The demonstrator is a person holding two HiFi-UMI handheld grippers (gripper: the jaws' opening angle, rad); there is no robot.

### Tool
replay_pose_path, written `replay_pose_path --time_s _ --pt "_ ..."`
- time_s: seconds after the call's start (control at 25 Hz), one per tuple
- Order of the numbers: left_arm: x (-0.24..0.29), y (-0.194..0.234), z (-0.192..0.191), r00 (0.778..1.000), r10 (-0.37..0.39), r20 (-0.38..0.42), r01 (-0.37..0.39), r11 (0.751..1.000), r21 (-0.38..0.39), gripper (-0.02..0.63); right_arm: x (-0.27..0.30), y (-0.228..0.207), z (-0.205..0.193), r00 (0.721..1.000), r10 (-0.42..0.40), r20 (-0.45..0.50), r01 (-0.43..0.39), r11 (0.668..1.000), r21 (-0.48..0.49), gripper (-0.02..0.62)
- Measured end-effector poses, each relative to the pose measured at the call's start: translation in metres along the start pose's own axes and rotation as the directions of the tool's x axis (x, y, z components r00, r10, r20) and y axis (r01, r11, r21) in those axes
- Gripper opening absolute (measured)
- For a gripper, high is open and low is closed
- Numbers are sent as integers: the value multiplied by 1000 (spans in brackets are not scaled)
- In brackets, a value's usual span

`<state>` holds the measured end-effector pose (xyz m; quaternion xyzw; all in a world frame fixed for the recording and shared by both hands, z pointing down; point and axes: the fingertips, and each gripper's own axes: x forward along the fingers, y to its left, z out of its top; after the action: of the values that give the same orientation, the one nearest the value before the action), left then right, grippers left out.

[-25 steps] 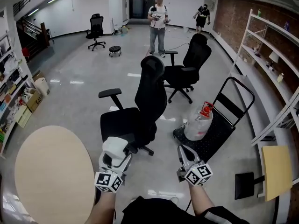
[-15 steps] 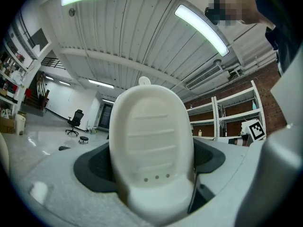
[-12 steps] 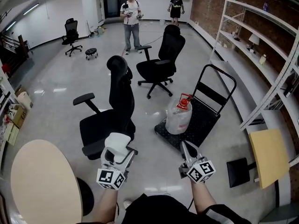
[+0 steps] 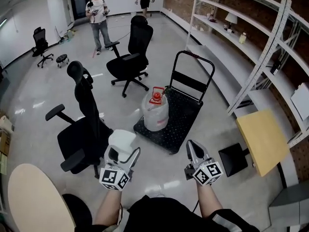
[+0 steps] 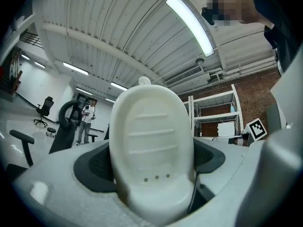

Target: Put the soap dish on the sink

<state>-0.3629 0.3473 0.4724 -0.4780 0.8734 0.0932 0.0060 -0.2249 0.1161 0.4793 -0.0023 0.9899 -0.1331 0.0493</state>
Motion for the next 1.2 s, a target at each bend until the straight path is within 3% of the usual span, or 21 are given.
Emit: replay_pose_path --time_s 0.24,0.44,0.64,0.88,1.2 --pt "59 -75 -26 988 -150 -43 150 989 -11 463 -71 -72 26 984 -173 47 174 985 -10 6" --pt "98 -140 -38 961 -267 -76 268 963 8 463 -133 -107 37 943 -316 107 319 948 -13 6" --pt "127 -205 -48 909 -403 -106 404 915 -19 463 -187 -132 45 898 -419 132 423 906 1 6" --pt "154 -269 -68 833 -538 -131 536 843 -57 463 -243 -157 51 819 -552 156 556 831 23 6" --pt "219 -333 -79 738 -663 -126 659 748 -73 463 -267 -210 79 742 -641 195 653 758 8 6"
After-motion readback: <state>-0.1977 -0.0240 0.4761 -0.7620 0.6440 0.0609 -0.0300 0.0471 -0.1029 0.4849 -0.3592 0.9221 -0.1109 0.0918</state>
